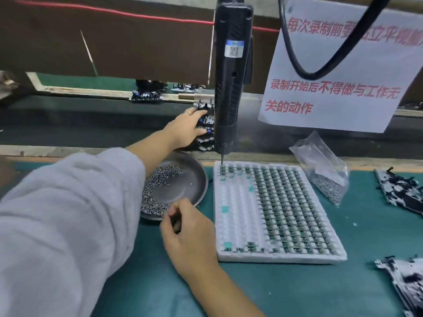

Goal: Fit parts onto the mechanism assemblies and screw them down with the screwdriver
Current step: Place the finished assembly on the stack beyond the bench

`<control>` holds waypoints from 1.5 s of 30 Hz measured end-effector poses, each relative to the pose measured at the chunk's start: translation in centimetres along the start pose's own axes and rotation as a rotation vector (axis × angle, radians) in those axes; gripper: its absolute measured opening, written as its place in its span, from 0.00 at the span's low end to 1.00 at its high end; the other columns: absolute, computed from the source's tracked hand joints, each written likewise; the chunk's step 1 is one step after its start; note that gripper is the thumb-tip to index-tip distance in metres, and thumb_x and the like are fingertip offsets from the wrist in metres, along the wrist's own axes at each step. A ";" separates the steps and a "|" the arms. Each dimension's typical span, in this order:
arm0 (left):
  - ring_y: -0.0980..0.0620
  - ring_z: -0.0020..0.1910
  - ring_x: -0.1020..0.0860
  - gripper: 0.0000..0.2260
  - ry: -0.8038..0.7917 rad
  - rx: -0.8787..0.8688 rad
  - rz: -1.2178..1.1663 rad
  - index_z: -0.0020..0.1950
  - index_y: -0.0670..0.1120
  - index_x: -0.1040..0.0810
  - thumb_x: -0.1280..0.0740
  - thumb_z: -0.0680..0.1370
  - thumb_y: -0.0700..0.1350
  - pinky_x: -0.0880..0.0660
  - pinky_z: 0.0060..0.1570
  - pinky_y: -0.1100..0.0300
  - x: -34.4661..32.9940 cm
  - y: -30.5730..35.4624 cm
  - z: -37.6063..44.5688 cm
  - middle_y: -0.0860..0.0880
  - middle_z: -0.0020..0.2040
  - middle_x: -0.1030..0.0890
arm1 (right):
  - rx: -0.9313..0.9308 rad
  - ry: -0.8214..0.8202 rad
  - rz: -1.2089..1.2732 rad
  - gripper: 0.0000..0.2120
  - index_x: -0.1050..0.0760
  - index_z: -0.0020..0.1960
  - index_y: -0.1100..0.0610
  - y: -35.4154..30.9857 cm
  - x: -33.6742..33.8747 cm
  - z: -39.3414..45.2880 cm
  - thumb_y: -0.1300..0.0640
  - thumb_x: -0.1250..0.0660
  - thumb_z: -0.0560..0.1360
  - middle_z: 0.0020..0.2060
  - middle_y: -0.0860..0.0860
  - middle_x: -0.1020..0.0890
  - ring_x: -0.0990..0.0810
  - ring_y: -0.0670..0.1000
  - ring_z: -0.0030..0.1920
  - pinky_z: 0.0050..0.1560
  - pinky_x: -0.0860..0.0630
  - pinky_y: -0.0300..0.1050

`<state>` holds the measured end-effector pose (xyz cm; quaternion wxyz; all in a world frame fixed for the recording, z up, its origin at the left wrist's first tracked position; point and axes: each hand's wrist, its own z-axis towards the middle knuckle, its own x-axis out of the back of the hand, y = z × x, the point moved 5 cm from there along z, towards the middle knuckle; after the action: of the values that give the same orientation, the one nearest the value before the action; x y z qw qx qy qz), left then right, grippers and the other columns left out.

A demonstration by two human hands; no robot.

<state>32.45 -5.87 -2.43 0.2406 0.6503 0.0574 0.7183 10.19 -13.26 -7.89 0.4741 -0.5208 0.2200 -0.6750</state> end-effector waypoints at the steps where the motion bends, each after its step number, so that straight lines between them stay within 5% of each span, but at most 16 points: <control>1: 0.44 0.71 0.36 0.22 -0.001 -0.004 -0.004 0.75 0.48 0.37 0.38 0.81 0.46 0.37 0.69 0.51 -0.3 0.0 0.5 0.44 0.74 0.37 | 0.004 0.003 0.008 0.03 0.30 0.44 0.54 0.1 0.0 0.0 0.55 0.37 0.75 0.36 0.48 0.23 0.26 0.51 0.38 0.43 0.28 0.52; 7: 0.42 0.58 0.26 0.18 0.114 -0.025 0.034 0.66 0.46 0.27 0.33 0.77 0.38 0.30 0.58 0.51 0.3 0.3 -0.1 0.46 0.59 0.28 | 0.019 0.036 0.044 0.04 0.28 0.45 0.56 0.0 0.0 0.1 0.55 0.37 0.75 0.36 0.48 0.22 0.26 0.50 0.37 0.41 0.27 0.52; 11: 0.49 0.51 0.20 0.24 0.115 -0.069 0.011 0.67 0.43 0.28 0.45 0.75 0.26 0.25 0.55 0.49 0.7 0.7 -1.7 0.44 0.62 0.30 | 0.024 0.055 0.052 0.03 0.28 0.43 0.54 0.0 0.0 0.1 0.55 0.37 0.74 0.35 0.48 0.22 0.28 0.47 0.35 0.40 0.28 0.50; 15: 0.49 0.51 0.23 0.15 0.210 -0.068 -0.120 0.62 0.43 0.27 0.45 0.79 0.34 0.27 0.49 0.55 2.4 1.4 -3.7 0.46 0.62 0.28 | 0.002 0.075 0.076 0.05 0.32 0.41 0.48 0.1 0.0 0.0 0.55 0.37 0.73 0.34 0.44 0.25 0.28 0.46 0.34 0.39 0.27 0.47; 18: 0.57 0.40 0.25 0.14 0.380 0.000 -0.183 0.58 0.46 0.27 0.46 0.79 0.32 0.31 0.38 0.60 4.7 1.4 -6.3 0.52 0.52 0.28 | -0.021 0.083 0.105 0.08 0.33 0.41 0.47 0.2 0.1 -0.1 0.56 0.35 0.74 0.32 0.40 0.27 0.27 0.44 0.34 0.39 0.27 0.44; 22: 0.77 0.41 0.29 0.16 0.556 0.025 -0.132 0.59 0.44 0.24 0.41 0.77 0.29 0.37 0.40 0.66 8.0 0.8 -12.2 0.53 0.52 0.31 | -0.043 0.077 0.127 0.13 0.34 0.39 0.42 0.2 0.2 -0.1 0.57 0.34 0.76 0.30 0.36 0.26 0.26 0.40 0.34 0.39 0.30 0.37; 26: 0.63 0.39 0.27 0.20 0.639 0.024 -0.033 0.64 0.42 0.24 0.36 0.75 0.27 0.33 0.43 0.70 10.3 0.0 -20.7 0.45 0.57 0.26 | -0.013 0.090 0.158 0.08 0.30 0.46 0.44 0.0 0.4 -0.5 0.56 0.35 0.78 0.34 0.39 0.23 0.24 0.41 0.36 0.43 0.24 0.45; 28: 0.57 0.39 0.22 0.21 0.608 -0.027 0.026 0.63 0.40 0.23 0.36 0.73 0.25 0.28 0.40 0.64 10.6 -0.1 -25.0 0.44 0.57 0.26 | 0.018 0.118 0.205 0.07 0.28 0.48 0.42 -0.2 0.6 -1.0 0.55 0.37 0.78 0.37 0.42 0.20 0.21 0.43 0.39 0.44 0.24 0.44; 31: 0.43 0.37 0.19 0.13 0.599 -0.091 0.199 0.61 0.38 0.22 0.34 0.77 0.39 0.23 0.37 0.54 10.4 -0.2 -30.9 0.41 0.54 0.21 | 0.079 0.197 0.301 0.07 0.27 0.49 0.38 -1.1 1.1 -1.7 0.51 0.40 0.78 0.40 0.43 0.18 0.19 0.44 0.42 0.41 0.24 0.38; 36: 0.46 0.45 0.18 0.18 0.488 -0.216 0.386 0.57 0.39 0.19 0.41 0.80 0.49 0.27 0.48 0.56 6.7 -0.2 -37.3 0.43 0.49 0.18 | 0.223 0.376 0.310 0.11 0.28 0.52 0.36 -1.6 2.2 -3.0 0.52 0.42 0.78 0.45 0.39 0.20 0.21 0.40 0.44 0.41 0.26 0.32; 40: 0.49 0.47 0.16 0.16 0.407 -0.290 0.388 0.51 0.41 0.16 0.38 0.78 0.49 0.25 0.51 0.62 3.9 -0.4 -38.4 0.46 0.46 0.16 | 0.504 0.180 0.102 0.09 0.27 0.55 0.54 -3.0 1.4 -4.2 0.51 0.42 0.80 0.47 0.46 0.22 0.23 0.45 0.48 0.50 0.27 0.35; 45: 0.53 0.44 0.17 0.20 0.266 -0.231 0.270 0.52 0.46 0.16 0.39 0.75 0.58 0.22 0.41 0.60 2.9 -1.9 -36.8 0.51 0.48 0.16 | 0.688 -0.312 -0.275 0.25 0.23 0.61 0.58 -3.9 -1.8 -4.6 0.41 0.32 0.73 0.56 0.51 0.20 0.24 0.53 0.56 0.62 0.30 0.47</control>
<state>-2.56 5.55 -6.01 0.2053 0.5196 -0.0817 0.8253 4.39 -10.84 -7.36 0.5539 -0.4523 -0.1653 -0.6792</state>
